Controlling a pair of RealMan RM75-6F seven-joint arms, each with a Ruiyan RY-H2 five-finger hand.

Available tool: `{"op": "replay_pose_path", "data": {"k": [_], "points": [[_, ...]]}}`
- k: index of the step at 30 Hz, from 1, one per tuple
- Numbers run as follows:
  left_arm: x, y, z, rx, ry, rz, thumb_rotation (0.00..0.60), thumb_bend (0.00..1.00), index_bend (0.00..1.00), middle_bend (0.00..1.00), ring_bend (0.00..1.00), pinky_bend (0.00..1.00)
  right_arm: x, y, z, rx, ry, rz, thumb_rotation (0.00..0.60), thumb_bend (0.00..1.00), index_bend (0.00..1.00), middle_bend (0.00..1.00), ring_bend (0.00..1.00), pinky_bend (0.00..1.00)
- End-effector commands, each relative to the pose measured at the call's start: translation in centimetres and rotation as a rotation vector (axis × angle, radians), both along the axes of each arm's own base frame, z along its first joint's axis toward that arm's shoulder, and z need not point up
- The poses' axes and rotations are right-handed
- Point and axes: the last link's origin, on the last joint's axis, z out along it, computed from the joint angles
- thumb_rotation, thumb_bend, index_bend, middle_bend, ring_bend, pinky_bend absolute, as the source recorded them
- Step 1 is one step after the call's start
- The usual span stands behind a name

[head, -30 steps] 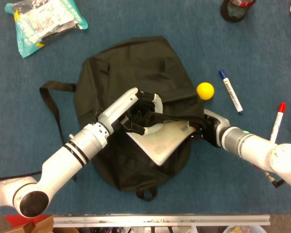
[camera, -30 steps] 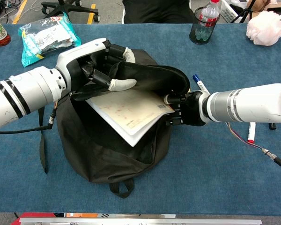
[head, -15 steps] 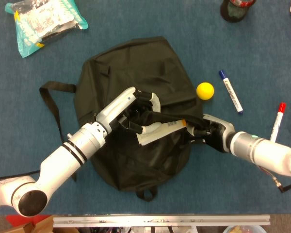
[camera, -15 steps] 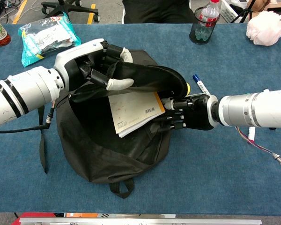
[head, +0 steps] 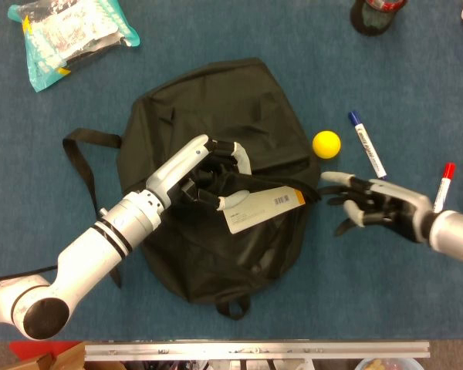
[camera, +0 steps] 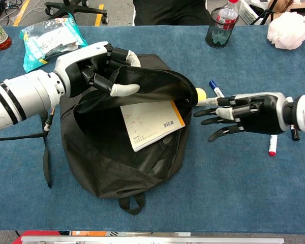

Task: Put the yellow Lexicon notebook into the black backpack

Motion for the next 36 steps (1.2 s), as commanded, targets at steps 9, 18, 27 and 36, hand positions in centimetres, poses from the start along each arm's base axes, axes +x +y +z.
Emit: {"op": "replay_pose_path", "data": {"k": [9, 18, 27, 36], "points": [[-0.5, -0.1, -0.1, -0.011, 0.048, -0.038, 0.600, 0.32, 0.51, 0.54, 0.45, 0.61, -3.4, -0.2, 6.2, -0.167, 0.156, 0.166, 0.600, 0.70, 0.00, 0.10, 0.07, 0.35], [-0.9, -0.6, -0.2, -0.020, 0.171, -0.154, 0.600, 0.31, 0.17, 0.22, 0.10, 0.23, -4.7, -1.4, 8.5, -0.314, 0.174, 0.164, 0.600, 0.70, 0.00, 0.10, 0.07, 0.35], [-1.1, -0.5, 0.3, 0.042, 0.223, -0.193, 0.600, 0.31, 0.03, 0.06, 0.00, 0.09, -5.3, -2.2, 9.6, -0.371, 0.158, 0.137, 0.600, 0.70, 0.00, 0.11, 0.07, 0.35], [-2.0, 0.7, 2.0, 0.164, 0.241, -0.179, 0.600, 0.30, 0.00, 0.03, 0.00, 0.09, -5.9, -2.8, 10.0, -0.425, 0.262, 0.219, 0.600, 0.70, 0.00, 0.12, 0.07, 0.35]]}}
